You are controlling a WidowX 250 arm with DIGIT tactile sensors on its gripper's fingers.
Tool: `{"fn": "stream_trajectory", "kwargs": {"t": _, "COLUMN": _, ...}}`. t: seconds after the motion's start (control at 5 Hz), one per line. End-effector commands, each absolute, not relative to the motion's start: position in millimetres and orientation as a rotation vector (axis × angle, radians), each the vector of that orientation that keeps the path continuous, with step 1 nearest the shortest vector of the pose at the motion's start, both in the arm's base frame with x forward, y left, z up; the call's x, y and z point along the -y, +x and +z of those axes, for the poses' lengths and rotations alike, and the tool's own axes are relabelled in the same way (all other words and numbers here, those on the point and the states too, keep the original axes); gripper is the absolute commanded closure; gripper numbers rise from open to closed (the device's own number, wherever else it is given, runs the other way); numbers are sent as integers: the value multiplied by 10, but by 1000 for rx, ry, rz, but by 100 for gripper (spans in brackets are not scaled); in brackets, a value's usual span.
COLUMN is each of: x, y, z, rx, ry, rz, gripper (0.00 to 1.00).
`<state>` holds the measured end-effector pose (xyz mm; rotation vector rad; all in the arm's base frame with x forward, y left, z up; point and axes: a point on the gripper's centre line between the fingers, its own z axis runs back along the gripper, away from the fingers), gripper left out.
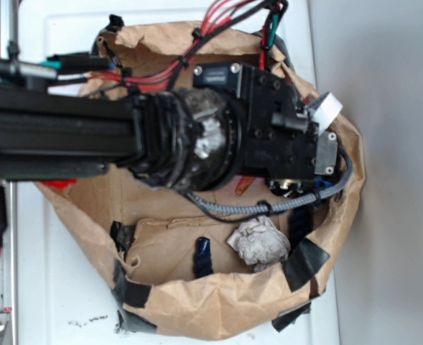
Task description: Grab the shell.
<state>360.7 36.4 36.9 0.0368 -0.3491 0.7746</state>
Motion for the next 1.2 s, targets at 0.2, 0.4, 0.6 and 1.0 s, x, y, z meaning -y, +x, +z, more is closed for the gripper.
{"fn": "stream_trajectory", "kwargs": {"t": 0.2, "x": -396, "y": 3228, "z": 1477, "rx": 352, "ry": -107, "rz": 770, "gripper": 100}}
{"fn": "stream_trajectory", "kwargs": {"t": 0.4, "x": -377, "y": 3158, "z": 1918, "rx": 295, "ry": -68, "rz": 740, "gripper": 100}}
{"fn": "stream_trajectory", "kwargs": {"t": 0.6, "x": -251, "y": 3052, "z": 2212, "rx": 347, "ry": -44, "rz": 686, "gripper": 100}}
{"fn": "stream_trajectory", "kwargs": {"t": 1.0, "x": -107, "y": 2866, "z": 2260, "rx": 475, "ry": -12, "rz": 587, "gripper": 32}}
